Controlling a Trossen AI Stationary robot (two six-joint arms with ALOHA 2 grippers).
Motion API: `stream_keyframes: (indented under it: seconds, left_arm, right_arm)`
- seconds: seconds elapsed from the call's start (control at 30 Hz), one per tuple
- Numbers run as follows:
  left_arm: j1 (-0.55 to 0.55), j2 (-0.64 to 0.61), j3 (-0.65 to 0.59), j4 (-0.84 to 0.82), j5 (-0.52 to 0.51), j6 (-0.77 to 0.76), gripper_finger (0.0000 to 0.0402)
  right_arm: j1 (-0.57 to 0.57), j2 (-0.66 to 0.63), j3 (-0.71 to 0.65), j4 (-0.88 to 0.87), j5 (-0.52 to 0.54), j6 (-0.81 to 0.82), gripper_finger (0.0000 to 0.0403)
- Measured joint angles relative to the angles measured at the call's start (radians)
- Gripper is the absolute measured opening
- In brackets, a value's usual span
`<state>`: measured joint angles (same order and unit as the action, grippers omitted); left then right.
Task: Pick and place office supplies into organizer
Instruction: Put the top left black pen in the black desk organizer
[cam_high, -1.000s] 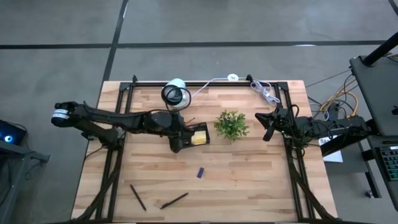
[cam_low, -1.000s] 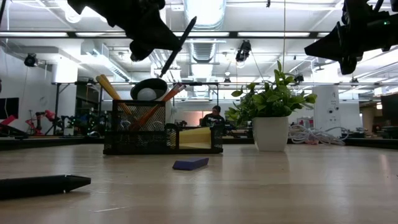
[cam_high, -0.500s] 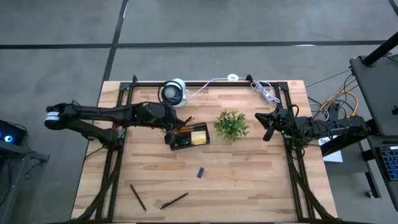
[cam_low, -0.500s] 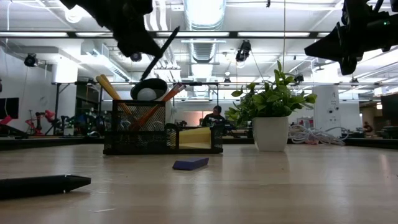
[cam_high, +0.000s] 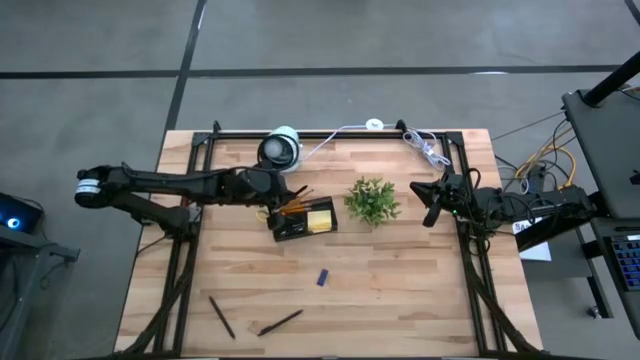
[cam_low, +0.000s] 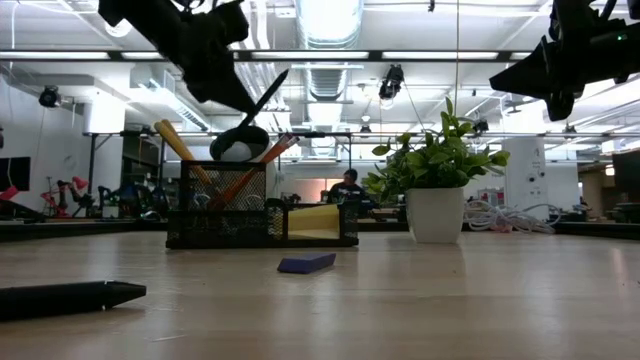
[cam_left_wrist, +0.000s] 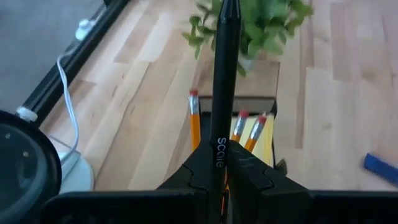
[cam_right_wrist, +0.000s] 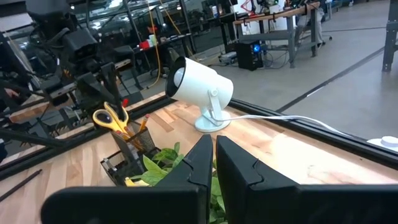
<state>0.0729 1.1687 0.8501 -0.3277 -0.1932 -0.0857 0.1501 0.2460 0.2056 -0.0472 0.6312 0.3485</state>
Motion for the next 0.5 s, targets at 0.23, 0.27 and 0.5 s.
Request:
stream_keyframes:
  seconds: [0.23,0.27,0.5]
  left_arm:
    - [0.004,-0.003,-0.069,0.021,-0.002,0.016,0.0012]
    - [0.004,-0.003,-0.076,0.024,-0.002,0.014,0.0012]
    - [0.006,-0.005,-0.106,0.063,-0.047,0.015,0.0012]
  right_arm:
    - [-0.001,0.0,0.0,-0.001,0.0,0.0,0.0013]
    - [-0.001,0.0,0.0,-0.001,0.0,0.0,0.0013]
    - [-0.001,0.0,0.0,-0.001,0.0,0.0,0.0013]
